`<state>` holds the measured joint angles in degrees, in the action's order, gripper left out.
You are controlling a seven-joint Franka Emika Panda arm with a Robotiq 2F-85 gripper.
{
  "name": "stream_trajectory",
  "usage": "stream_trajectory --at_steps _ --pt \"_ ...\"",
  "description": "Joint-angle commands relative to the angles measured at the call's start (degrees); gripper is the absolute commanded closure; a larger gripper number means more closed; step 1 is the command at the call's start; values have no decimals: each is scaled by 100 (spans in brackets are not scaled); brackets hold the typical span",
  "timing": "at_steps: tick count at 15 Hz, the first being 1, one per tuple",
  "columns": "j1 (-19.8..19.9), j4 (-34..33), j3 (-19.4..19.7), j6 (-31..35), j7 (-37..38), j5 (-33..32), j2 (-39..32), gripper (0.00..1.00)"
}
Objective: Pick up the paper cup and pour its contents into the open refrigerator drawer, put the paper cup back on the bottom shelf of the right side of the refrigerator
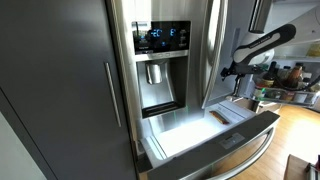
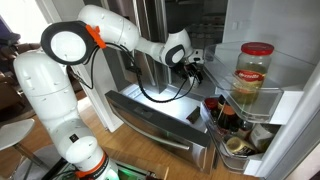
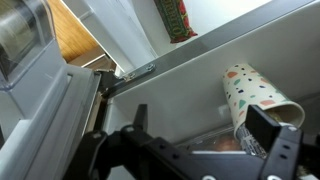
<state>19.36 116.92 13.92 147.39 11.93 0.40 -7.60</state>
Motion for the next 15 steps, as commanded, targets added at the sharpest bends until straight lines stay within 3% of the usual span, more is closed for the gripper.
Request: stream_trajectory --at_steps 1,10,15 --pt "-146 -33 48 302 -278 144 -168 0" --pt "-87 -219 -75 1027 -699 1006 -597 0" --pt "-55 -465 -78 918 -678 1307 -816 0"
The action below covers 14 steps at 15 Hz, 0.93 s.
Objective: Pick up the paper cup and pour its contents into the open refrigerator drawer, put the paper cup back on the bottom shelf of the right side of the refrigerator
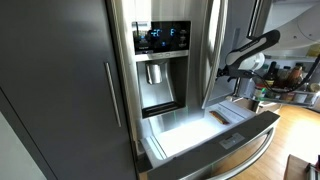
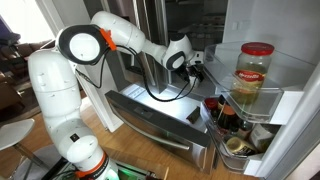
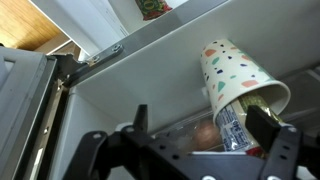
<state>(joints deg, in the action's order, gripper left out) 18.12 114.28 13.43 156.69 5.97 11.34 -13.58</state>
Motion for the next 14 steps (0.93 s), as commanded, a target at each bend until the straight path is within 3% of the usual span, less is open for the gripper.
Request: stream_trajectory --at_steps 1,6,14 --pt "68 -237 -20 -30 -56 210 -264 0" --pt "91 -394 17 -5 38 167 -511 0" --pt "245 -731 -257 126 -157 605 -822 0"
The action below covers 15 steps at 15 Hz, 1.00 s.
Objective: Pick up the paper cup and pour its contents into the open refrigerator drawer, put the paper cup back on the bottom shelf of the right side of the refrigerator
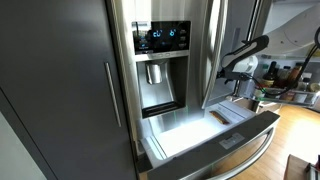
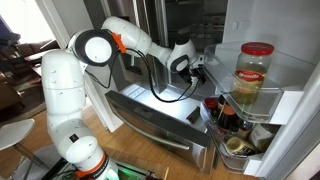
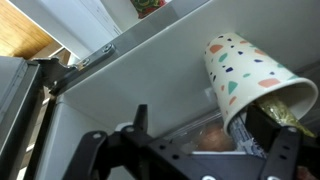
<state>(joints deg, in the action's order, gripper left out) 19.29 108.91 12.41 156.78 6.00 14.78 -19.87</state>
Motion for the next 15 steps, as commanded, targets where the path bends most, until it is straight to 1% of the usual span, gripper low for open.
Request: stream_trajectory --at_steps 1,7,8,9,10,11,13,15 --pt "139 -231 -176 117 -169 282 -220 0" --pt "130 -394 -170 75 -80 241 -445 0" --pt "148 -397 -185 75 -101 256 -458 11" --pt "167 -406 -197 64 -110 273 -467 25" --pt "177 -411 -200 66 -101 276 -483 32" --pt "197 -423 -212 42 -116 283 -501 42" --pt "240 -439 -246 10 -138 320 -515 58" --pt "293 -467 -298 -12 -176 380 -525 72"
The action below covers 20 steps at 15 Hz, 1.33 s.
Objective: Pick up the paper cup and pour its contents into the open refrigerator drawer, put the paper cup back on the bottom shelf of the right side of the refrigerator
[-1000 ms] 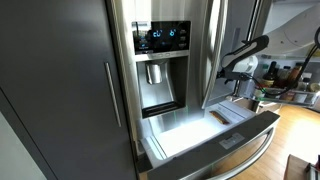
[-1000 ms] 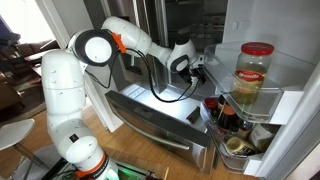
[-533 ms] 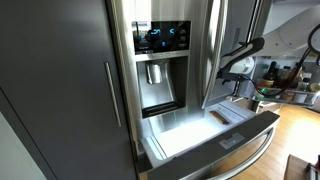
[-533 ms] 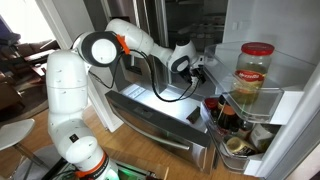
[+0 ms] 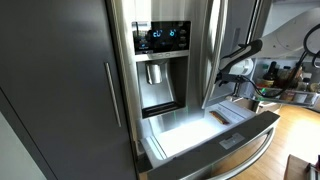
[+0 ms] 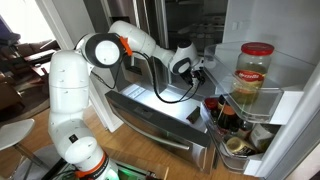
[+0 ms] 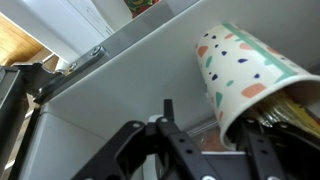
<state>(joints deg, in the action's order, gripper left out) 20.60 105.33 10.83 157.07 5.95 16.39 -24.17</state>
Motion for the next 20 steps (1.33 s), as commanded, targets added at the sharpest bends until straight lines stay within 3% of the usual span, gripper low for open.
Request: stream_trajectory --at_steps 1,4,10,13,18,20 --pt "187 -124 -167 -53 -196 247 -97 81" --pt "225 -136 -215 -79 -266 287 -70 99" --pt "166 163 -316 -278 -731 120 338 99" --pt "154 441 -398 -755 -1340 25 810 99" --pt "-16 901 -143 -1769 -2174 -577 1660 99" --pt "-43 1095 -36 -1838 -2365 -811 1942 99"
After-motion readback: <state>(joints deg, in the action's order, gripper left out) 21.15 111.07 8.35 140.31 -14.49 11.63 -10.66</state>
